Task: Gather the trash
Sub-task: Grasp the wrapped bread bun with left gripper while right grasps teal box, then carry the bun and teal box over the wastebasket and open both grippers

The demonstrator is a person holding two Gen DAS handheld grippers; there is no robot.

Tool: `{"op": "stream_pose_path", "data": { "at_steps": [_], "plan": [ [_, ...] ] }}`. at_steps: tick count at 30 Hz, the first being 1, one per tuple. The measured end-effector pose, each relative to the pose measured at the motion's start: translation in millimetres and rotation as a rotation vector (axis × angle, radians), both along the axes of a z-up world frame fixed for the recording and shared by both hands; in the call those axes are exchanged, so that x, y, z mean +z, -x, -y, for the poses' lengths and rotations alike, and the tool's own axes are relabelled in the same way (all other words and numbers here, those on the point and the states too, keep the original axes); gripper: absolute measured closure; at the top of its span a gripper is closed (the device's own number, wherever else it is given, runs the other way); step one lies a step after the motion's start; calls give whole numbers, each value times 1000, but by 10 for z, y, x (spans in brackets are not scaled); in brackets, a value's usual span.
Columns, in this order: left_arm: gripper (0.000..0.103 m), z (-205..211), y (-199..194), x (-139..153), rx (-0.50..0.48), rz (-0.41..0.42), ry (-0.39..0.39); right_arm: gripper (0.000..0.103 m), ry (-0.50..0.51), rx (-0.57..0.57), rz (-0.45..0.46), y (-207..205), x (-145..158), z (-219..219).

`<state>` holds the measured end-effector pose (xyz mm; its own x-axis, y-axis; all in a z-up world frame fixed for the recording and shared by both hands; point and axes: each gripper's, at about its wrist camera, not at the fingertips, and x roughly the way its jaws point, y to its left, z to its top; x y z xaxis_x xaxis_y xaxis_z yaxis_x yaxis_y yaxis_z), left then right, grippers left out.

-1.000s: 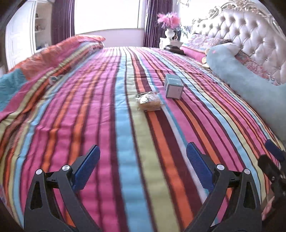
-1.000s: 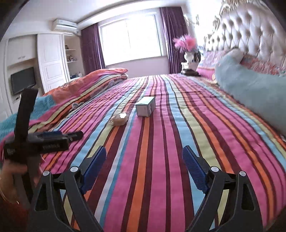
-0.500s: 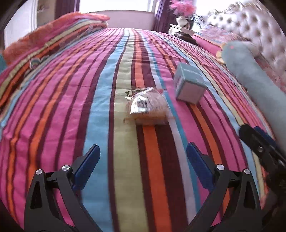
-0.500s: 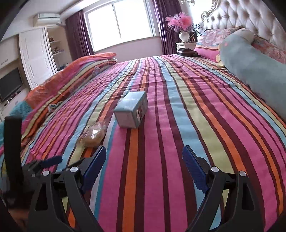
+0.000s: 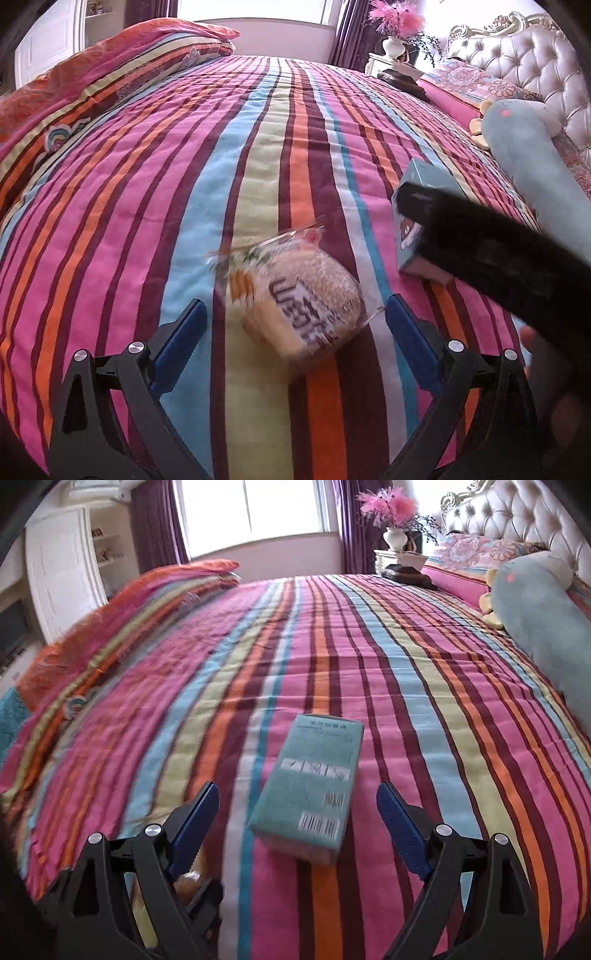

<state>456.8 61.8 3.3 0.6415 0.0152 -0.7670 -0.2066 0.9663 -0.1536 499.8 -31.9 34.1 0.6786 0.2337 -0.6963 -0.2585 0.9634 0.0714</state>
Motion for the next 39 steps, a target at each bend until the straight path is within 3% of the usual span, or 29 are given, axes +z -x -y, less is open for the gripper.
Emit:
{"op": "stream_pose_path", "data": {
  "at_steps": [3,6,8,12,15,25,26,28,29,35,39],
  "plan": [
    [9,-22,-66,-22,-3,2,8,20,52,-28,-37,-139,-160,-6],
    [9,-24,-71,-32,-10,8,8,20,35,-49,-92,-221,-312,84],
    [9,-49,-48,-29,-7,17,21,21,5,-42,-93,-209,-299,134],
    [9,-76,6,-14,27,17,34,21,66,-13,-68,-162,-273,124],
    [9,-57,-21,-14,65,6,43,22,50,-4,-93,-207,-305,146],
    [9,90,-172,-70,151,-54,-83,22,73,26,-78,-205,-288,159],
    [9,92,-169,-70,150,-51,-85,25,74,30,-77,-203,-288,166],
    [21,51,-136,-54,167,-32,-78,43,75,33,-75,-200,-286,174],
    [29,29,-120,-42,173,-22,-70,57,66,38,-71,-192,-277,184],
    [46,-60,-12,-15,137,17,-37,57,43,61,-62,-145,-264,222],
    [47,-66,165,20,103,31,-22,57,89,52,-14,56,-208,303]
  ]
}}
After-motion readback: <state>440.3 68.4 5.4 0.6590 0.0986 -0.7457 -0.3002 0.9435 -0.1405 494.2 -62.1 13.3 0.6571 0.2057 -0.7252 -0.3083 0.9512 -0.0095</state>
